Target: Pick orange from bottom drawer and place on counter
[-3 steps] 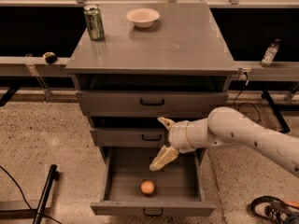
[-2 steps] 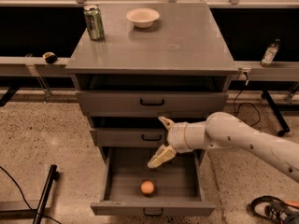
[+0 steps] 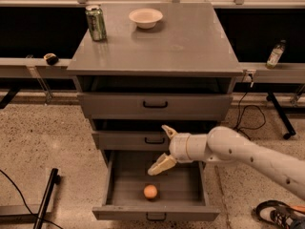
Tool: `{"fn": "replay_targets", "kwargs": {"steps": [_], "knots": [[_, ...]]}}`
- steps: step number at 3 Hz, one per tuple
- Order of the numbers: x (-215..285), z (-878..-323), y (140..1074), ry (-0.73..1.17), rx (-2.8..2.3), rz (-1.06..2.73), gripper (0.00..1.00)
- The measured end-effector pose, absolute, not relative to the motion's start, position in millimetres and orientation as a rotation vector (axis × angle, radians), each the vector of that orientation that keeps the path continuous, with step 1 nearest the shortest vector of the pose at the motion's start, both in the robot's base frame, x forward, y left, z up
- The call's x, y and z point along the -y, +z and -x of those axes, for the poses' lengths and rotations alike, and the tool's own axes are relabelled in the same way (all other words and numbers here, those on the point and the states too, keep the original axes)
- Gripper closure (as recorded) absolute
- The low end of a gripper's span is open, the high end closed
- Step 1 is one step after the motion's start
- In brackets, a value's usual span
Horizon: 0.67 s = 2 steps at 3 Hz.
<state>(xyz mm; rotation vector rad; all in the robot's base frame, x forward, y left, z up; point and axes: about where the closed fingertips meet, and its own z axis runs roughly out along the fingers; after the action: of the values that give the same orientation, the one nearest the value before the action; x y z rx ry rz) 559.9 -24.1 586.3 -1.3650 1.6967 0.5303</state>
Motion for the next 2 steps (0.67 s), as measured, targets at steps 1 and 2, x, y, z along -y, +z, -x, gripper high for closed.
{"fn": "replay_targets", "kwargs": {"steps": [1, 2], "knots": [[23, -574, 519, 0.489, -1.685, 1.252, 0.0], [29, -585, 449, 0.467, -1.694, 1.173, 0.0]]}}
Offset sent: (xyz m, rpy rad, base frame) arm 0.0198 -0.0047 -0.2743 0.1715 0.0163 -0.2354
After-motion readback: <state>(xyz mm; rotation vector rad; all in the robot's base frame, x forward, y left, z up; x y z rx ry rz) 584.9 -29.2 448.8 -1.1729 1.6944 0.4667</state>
